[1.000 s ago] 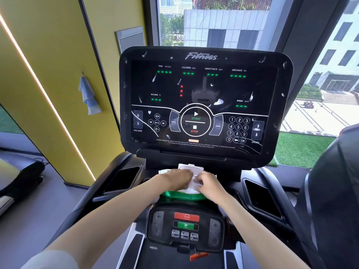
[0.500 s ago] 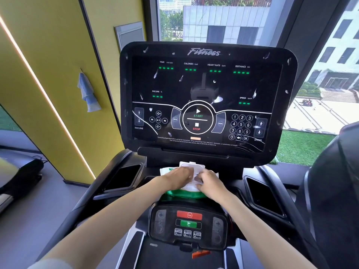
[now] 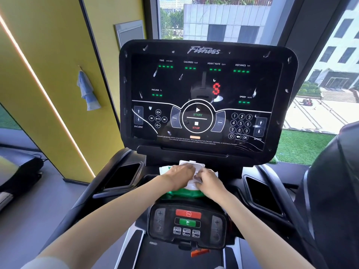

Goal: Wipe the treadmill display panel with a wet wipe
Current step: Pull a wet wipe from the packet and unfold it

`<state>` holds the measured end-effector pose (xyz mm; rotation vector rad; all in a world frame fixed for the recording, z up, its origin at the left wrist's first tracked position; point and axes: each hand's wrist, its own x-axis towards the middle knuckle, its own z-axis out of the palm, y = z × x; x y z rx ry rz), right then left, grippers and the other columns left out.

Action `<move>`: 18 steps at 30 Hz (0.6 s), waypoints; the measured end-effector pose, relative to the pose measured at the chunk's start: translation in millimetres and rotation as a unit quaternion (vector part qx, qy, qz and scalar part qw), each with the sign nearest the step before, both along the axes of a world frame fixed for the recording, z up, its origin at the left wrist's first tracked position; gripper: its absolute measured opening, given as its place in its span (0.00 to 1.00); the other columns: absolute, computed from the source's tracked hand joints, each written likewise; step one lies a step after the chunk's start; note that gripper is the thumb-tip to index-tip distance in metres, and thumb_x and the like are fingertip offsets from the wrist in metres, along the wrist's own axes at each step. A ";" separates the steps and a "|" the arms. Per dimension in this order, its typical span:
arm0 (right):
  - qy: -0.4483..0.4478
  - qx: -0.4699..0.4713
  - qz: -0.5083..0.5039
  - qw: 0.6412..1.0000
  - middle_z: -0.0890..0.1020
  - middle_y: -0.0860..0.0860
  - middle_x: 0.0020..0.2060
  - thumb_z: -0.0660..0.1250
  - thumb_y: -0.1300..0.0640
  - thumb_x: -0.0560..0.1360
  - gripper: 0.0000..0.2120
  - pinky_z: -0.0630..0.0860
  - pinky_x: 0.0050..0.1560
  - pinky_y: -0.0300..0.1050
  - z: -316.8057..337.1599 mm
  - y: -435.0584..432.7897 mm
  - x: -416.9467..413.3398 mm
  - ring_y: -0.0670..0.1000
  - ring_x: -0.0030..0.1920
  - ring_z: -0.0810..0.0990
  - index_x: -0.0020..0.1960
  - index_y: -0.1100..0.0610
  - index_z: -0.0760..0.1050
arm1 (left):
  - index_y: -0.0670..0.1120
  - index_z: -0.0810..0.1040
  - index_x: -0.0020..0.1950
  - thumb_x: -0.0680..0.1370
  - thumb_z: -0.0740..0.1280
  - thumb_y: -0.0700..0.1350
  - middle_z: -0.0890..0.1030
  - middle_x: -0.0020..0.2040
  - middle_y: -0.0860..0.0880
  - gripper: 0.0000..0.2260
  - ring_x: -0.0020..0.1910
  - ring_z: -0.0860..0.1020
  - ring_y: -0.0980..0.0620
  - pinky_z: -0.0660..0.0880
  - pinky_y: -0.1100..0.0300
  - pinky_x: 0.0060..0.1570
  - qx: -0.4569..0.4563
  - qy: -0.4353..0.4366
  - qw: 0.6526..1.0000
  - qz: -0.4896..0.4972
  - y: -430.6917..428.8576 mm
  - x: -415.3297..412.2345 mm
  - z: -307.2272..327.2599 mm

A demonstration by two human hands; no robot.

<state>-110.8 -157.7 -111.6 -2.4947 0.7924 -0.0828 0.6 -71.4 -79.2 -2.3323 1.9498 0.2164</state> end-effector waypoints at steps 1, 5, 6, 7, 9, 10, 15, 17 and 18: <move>0.000 -0.001 -0.002 1.000 0.76 0.54 0.51 0.65 0.59 0.74 0.03 0.72 0.48 0.46 1.7 1.3 -0.7 0.52 0.56 0.72 0.45 0.58 0.76 | 0.39 0.71 0.55 0.72 0.58 0.28 0.73 0.57 0.42 0.14 0.56 0.73 0.41 0.65 0.53 0.39 -0.010 0.001 1.000 0.002 1.5 0.6 0.6; -0.006 -0.001 -0.032 0.999 0.72 0.50 0.44 0.67 0.58 0.73 0.16 0.66 0.39 0.44 5.3 5.6 -1.8 0.51 0.46 0.70 0.32 0.53 0.62 | 0.39 0.67 0.55 0.73 0.56 0.29 0.77 0.53 0.40 0.13 0.49 0.77 0.37 0.65 0.52 0.37 -0.039 0.017 0.999 0.030 3.4 1.6 6.8; -0.003 0.000 -0.038 0.999 0.73 0.51 0.45 0.68 0.57 0.73 0.13 0.66 0.39 0.44 5.9 6.1 -1.4 0.51 0.47 0.71 0.35 0.54 0.65 | 0.40 0.66 0.54 0.73 0.55 0.30 0.78 0.50 0.39 0.11 0.47 0.77 0.36 0.64 0.52 0.36 -0.045 0.027 0.998 0.043 3.5 2.2 9.6; 0.004 -0.003 -0.040 0.999 0.74 0.52 0.48 0.68 0.55 0.73 0.09 0.67 0.40 0.45 7.7 6.8 -1.1 0.52 0.49 0.73 0.39 0.55 0.69 | 0.40 0.66 0.53 0.74 0.55 0.31 0.78 0.48 0.39 0.10 0.45 0.77 0.36 0.65 0.51 0.36 -0.055 0.043 0.996 0.055 3.7 3.7 11.7; 0.011 -0.007 -0.039 0.999 0.76 0.52 0.52 0.68 0.53 0.72 0.09 0.67 0.41 0.44 9.6 7.1 0.0 0.53 0.54 0.74 0.47 0.57 0.72 | 0.42 0.65 0.51 0.75 0.55 0.32 0.78 0.43 0.40 0.08 0.41 0.76 0.36 0.65 0.52 0.35 -0.085 0.090 0.989 0.078 4.7 8.3 14.6; 0.012 -0.004 -0.043 0.999 0.76 0.53 0.53 0.68 0.53 0.72 0.11 0.67 0.42 0.44 9.3 6.7 0.6 0.53 0.55 0.74 0.50 0.58 0.73 | 0.44 0.64 0.49 0.75 0.55 0.33 0.77 0.41 0.41 0.07 0.39 0.74 0.37 0.64 0.52 0.35 -0.101 0.115 0.985 0.083 5.6 10.5 15.7; 0.014 0.021 -0.064 0.998 0.77 0.53 0.51 0.69 0.55 0.71 0.15 0.69 0.41 0.42 10.6 8.0 0.0 0.53 0.52 0.76 0.54 0.61 0.73 | 0.45 0.65 0.44 0.79 0.54 0.38 0.73 0.37 0.45 0.05 0.35 0.71 0.45 0.70 0.52 0.38 -0.255 0.385 0.866 0.194 9.2 12.7 26.1; 0.015 0.012 -0.051 0.999 0.77 0.52 0.48 0.67 0.57 0.72 0.08 0.66 0.38 0.41 8.5 8.6 -1.0 0.53 0.49 0.76 0.49 0.59 0.75 | 0.46 0.65 0.41 0.79 0.55 0.40 0.69 0.35 0.49 0.07 0.33 0.67 0.52 0.68 0.58 0.34 -0.323 0.471 0.771 0.282 6.0 13.9 40.7; 0.009 0.001 -0.048 0.999 0.76 0.51 0.44 0.64 0.58 0.73 0.03 0.64 0.35 0.42 8.5 10.1 -2.4 0.54 0.47 0.76 0.43 0.58 0.75 | 0.46 0.64 0.39 0.79 0.55 0.40 0.66 0.33 0.50 0.09 0.31 0.64 0.54 0.65 0.62 0.30 -0.329 0.481 0.754 0.302 6.4 17.2 47.2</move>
